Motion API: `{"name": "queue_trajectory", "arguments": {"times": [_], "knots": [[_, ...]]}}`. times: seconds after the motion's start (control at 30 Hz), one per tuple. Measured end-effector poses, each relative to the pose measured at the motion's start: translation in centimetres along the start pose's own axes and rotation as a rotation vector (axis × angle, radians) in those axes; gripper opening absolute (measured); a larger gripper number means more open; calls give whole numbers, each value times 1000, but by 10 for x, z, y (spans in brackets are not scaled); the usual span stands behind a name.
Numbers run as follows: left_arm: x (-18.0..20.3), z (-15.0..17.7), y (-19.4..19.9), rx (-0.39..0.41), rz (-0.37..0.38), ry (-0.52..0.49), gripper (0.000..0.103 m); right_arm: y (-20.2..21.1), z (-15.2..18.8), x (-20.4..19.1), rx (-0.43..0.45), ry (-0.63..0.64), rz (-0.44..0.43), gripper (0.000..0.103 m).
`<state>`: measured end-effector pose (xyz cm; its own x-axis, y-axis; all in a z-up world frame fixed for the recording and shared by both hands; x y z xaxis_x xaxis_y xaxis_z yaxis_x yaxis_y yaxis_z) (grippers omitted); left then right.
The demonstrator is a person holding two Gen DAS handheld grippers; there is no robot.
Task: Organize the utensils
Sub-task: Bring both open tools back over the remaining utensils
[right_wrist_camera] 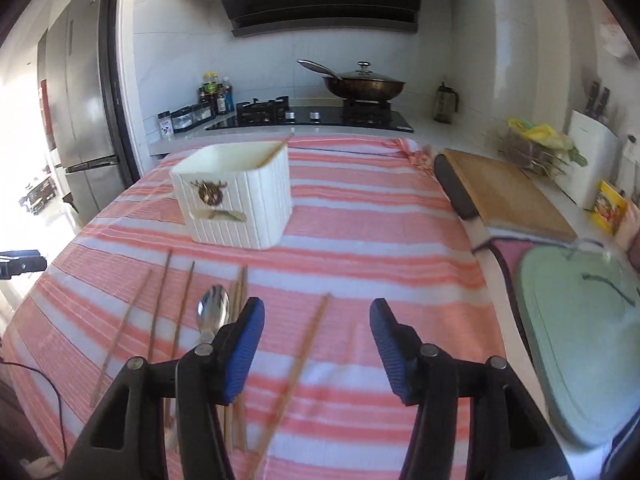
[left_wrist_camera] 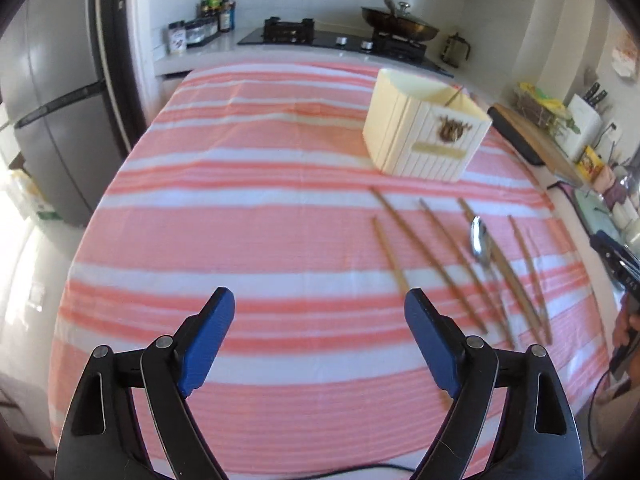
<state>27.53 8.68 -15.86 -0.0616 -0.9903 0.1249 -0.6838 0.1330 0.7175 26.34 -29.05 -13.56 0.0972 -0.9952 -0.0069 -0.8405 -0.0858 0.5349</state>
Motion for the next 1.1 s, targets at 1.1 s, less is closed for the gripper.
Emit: {"name": "queue_trajectory", "arguments": {"times": [1.1], "knots": [[-14, 48, -82, -7, -209, 47, 103, -16, 117, 33, -201, -53, 107, 67]]}}
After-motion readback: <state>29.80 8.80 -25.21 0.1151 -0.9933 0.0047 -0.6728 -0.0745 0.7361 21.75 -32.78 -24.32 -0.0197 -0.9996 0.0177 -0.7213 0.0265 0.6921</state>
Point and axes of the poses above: each gripper's, at about its wrist camera, not at the fingertips, and y roughly against the way its jaws point, x to its right, z to its underside, the point moved 2 cm from there along -y, roughly the way its jaws point, and after that the axes turned 7 degrees about x, right-handed, at the moved point
